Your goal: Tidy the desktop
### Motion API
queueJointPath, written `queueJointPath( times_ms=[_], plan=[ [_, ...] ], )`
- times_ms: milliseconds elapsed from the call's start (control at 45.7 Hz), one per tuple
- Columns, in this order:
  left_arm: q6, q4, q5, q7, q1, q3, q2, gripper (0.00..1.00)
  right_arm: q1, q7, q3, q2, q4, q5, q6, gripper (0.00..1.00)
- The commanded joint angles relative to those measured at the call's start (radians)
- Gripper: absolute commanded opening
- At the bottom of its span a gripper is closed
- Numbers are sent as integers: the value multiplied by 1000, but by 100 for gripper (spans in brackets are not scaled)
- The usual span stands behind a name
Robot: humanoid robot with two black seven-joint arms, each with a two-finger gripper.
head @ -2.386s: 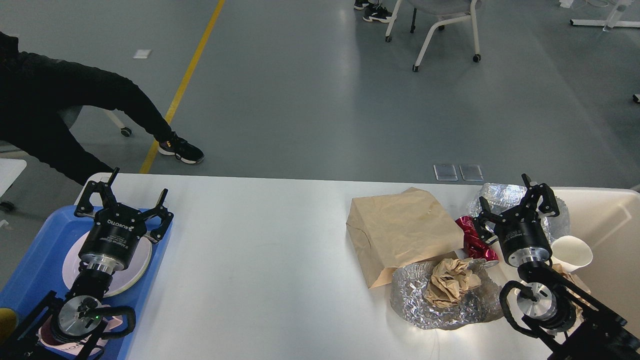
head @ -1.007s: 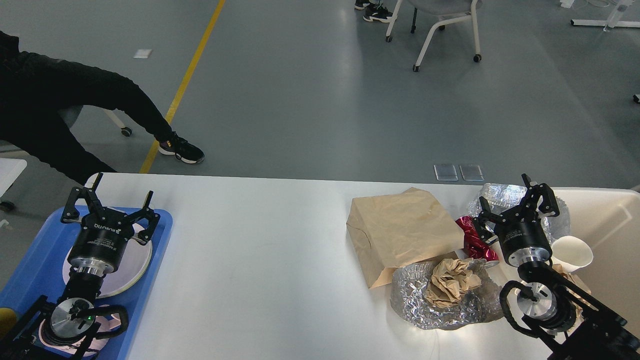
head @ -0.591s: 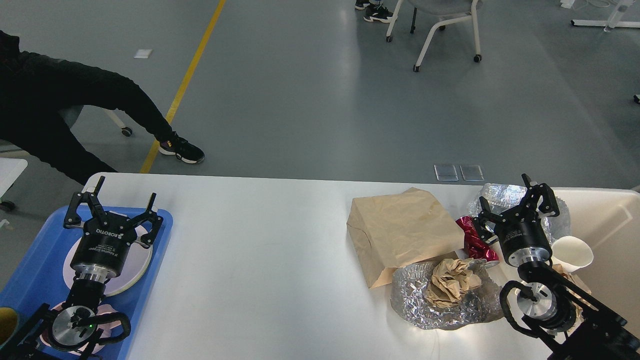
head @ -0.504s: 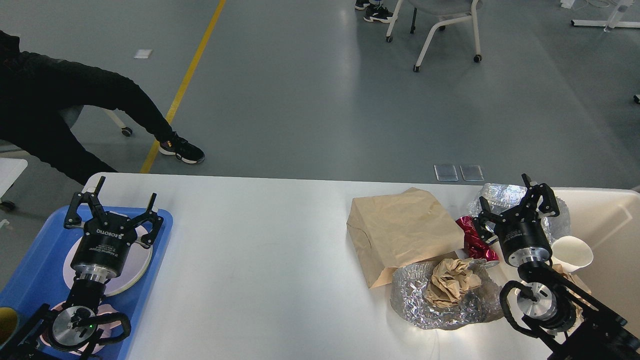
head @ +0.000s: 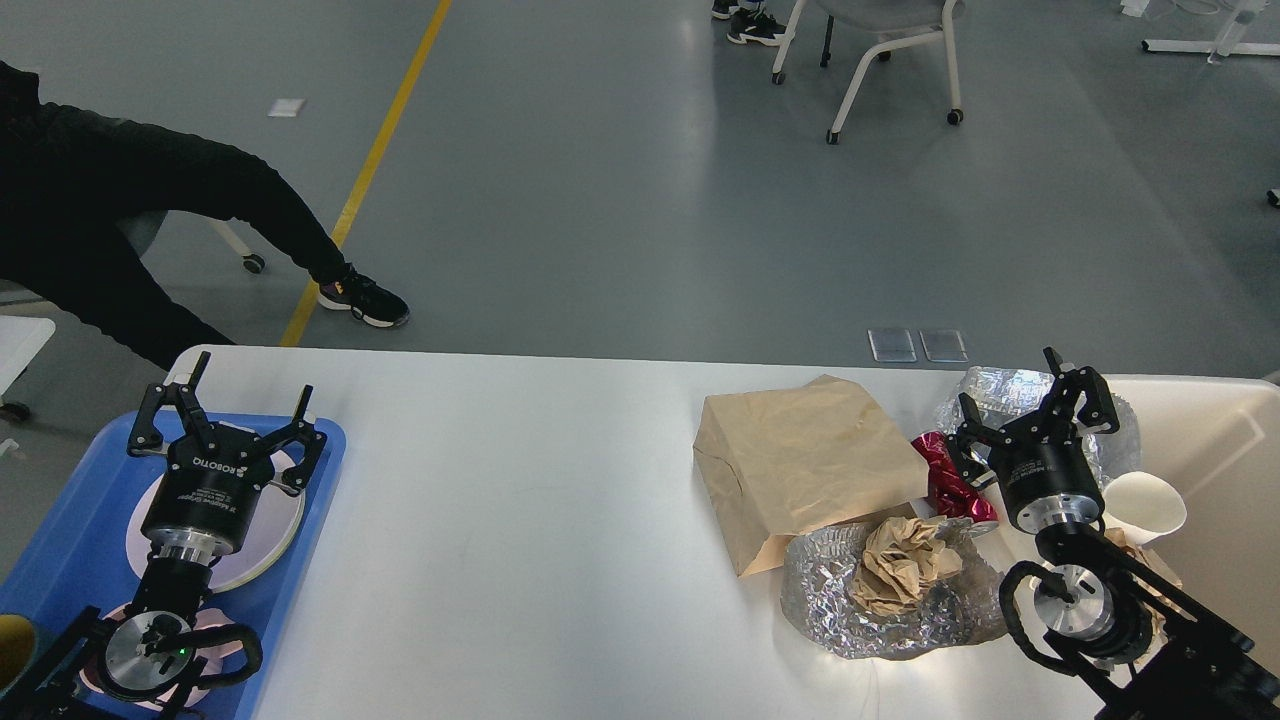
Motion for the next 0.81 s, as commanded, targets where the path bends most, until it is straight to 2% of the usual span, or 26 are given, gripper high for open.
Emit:
queueJointPath(
  times_ms=[0, 525, 788],
  plan=[
    [0, 0, 0, 0, -1, 0, 0, 96, 0, -1, 0, 0, 0, 1, 0, 100],
    [0, 0, 0, 0, -1, 0, 0, 96, 6, 0, -5, -3, -12, -2, -6, 100],
    [0, 0, 0, 0, 1, 0, 0, 96, -12, -1, 80, -100, -14, 1, -2, 100]
  ],
)
